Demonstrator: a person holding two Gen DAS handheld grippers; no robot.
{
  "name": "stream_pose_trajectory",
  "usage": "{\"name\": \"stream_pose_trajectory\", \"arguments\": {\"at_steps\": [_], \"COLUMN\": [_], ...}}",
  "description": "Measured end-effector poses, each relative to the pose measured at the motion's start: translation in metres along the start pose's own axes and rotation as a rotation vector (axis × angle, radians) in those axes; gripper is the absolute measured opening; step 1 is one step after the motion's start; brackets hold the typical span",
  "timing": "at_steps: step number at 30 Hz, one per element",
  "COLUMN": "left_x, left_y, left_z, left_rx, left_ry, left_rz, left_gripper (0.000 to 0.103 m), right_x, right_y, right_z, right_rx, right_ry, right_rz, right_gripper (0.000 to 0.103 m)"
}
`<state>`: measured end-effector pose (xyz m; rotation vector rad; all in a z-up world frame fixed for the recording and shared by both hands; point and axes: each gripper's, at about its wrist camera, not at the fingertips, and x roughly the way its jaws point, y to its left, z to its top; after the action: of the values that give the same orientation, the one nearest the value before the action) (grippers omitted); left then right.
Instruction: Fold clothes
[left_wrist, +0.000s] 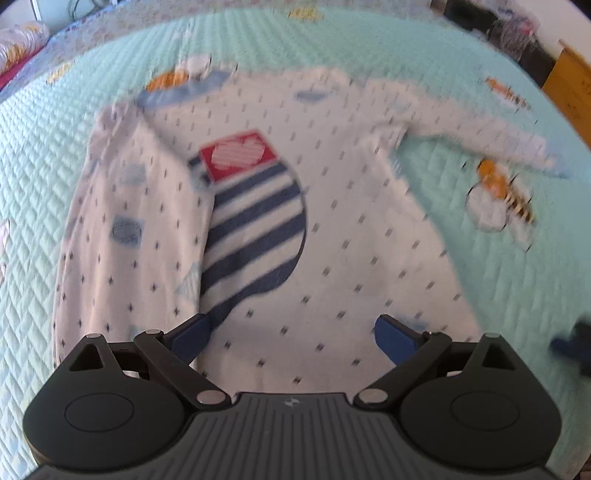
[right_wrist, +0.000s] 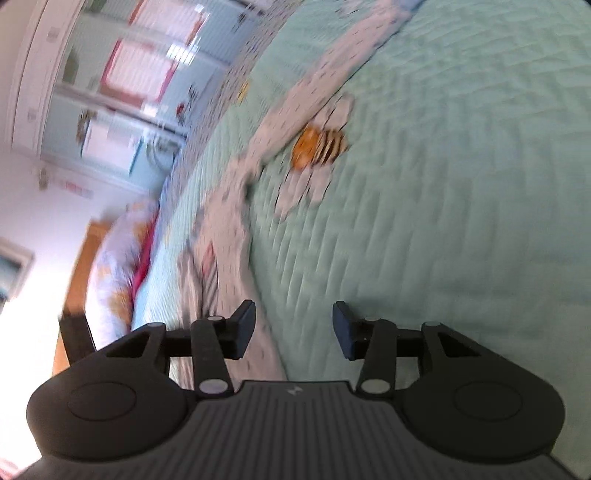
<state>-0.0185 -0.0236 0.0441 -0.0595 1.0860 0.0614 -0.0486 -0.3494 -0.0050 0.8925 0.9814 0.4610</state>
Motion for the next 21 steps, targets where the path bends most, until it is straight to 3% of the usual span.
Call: {"name": "stream_pose_trajectory", "arguments": {"at_steps": [5,10,17,21], "left_x": [0.008,0.011,0.013,0.014], "left_y": [0.000,0.005,0.004,0.005], "left_z": [-0.007,-0.007,-0.003,-0.003], "left_rx": [0.015,0.005,0.005,0.006], "left_ry": [0.024,0.040,0.058,0.061], "left_rz": [0.011,-0.005,-0.004,-0.009], "left_gripper": [0.103,0.103,0.103,0.103], "right_x": [-0.003,-0.010,0.011,0.024], "right_y": [-0.012,-0.037,-0.063,-0.064], "right_z": [0.043,0.111,0.185,0.202], "right_rx": [0.039,0.091,0.184,0.230], "right_ry": [-0.137,-0.309,-0.399,-0.420], "right_rz": [-0.032,-0.139,-0.158,-0.178], "right_gripper": [0.048,0.048,0.048,0.048]}}
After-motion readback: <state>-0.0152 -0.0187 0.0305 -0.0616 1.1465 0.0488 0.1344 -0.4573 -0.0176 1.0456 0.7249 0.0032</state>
